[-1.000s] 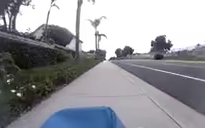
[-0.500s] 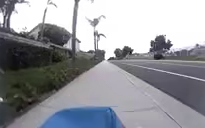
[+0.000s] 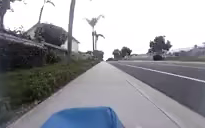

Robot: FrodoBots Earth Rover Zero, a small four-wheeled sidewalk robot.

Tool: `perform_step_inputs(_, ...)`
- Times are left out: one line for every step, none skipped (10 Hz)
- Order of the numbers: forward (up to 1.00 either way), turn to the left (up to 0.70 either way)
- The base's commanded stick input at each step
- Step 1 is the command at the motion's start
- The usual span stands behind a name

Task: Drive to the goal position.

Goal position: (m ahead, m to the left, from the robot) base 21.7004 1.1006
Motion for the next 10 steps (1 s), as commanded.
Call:
perform_step_inputs(1.00,0.00)
perform_step_inputs(1.00,0.00)
perform_step_inputs(1.00,0.00)
perform_step_inputs(1.00,0.08)
perform_step_inputs(1.00,0.24)
perform_step_inputs(1.00,0.27)
perform_step_inputs(1.00,0.27)
perform_step_inputs(1.00,0.27)
perform_step_inputs(1.00,0.27)
perform_step_inputs(1.00,0.00)
